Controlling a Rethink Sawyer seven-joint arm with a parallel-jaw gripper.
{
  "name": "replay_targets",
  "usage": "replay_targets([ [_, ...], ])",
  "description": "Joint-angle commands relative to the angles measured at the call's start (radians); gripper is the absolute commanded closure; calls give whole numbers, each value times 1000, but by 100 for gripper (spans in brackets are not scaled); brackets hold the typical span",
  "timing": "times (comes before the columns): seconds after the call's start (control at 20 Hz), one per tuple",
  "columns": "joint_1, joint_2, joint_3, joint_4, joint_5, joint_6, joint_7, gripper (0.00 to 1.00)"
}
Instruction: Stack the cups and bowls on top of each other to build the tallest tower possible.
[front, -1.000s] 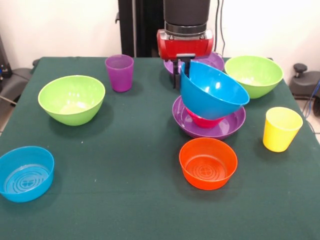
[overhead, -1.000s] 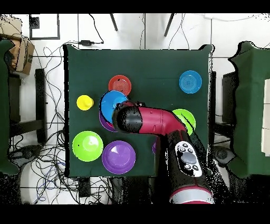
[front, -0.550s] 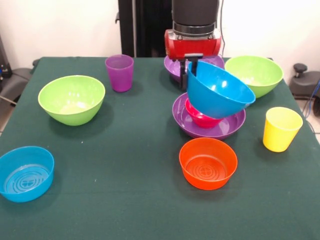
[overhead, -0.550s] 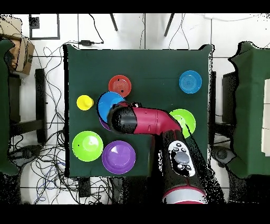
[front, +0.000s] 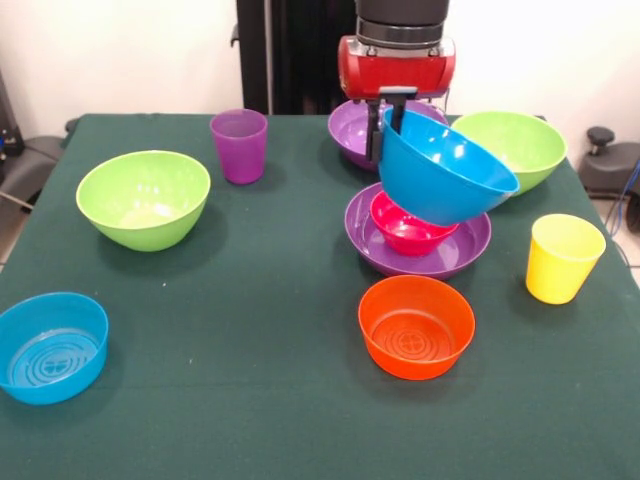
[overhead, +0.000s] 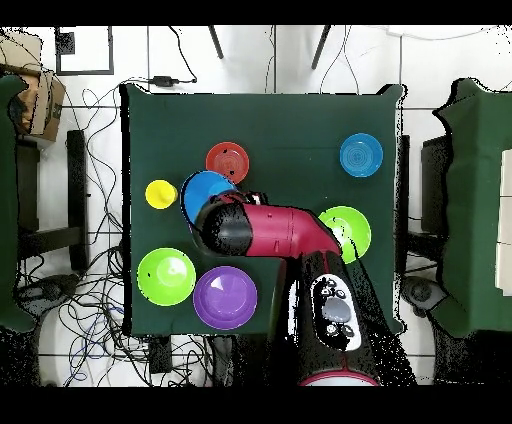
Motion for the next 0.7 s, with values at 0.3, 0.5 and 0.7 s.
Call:
replay_targets([
  [0.3, -52, 91, 54, 43, -13, -84, 131, 100],
  [0.5, -47, 76, 48, 63, -15, -84, 135, 100],
  [0.7, -18, 36, 28, 95, -7, -48, 149, 100],
])
